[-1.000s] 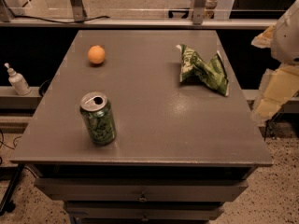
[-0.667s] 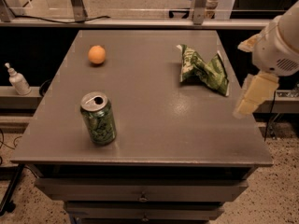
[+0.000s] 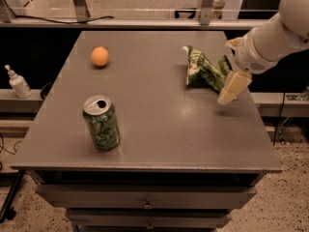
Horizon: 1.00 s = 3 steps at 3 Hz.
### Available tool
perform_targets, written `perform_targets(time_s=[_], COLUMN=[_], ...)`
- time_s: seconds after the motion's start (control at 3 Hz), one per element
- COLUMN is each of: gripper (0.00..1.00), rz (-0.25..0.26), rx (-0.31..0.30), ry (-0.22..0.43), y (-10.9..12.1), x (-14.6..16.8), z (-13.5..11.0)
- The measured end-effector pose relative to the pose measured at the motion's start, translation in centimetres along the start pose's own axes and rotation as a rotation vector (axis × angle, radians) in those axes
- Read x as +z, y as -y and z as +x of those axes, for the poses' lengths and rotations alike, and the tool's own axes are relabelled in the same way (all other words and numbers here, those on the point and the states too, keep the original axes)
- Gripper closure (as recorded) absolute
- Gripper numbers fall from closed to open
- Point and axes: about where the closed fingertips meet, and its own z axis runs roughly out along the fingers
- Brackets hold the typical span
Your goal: Move green jalapeno chip bag near green can
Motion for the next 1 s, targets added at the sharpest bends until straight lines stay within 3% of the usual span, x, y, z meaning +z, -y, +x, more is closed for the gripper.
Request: perform_targets(time_s=[0.33, 0.67, 1.0], gripper=[0.17, 0.41, 0.65], rz=[0.017, -0.023, -0.093], rx=[0.024, 0.113, 0.211], ry=[0.038, 0.055, 0.077], y=[3.4, 5.4, 5.4], x=[3.4, 6.1, 7.2], z=[0.1, 0.2, -0.3])
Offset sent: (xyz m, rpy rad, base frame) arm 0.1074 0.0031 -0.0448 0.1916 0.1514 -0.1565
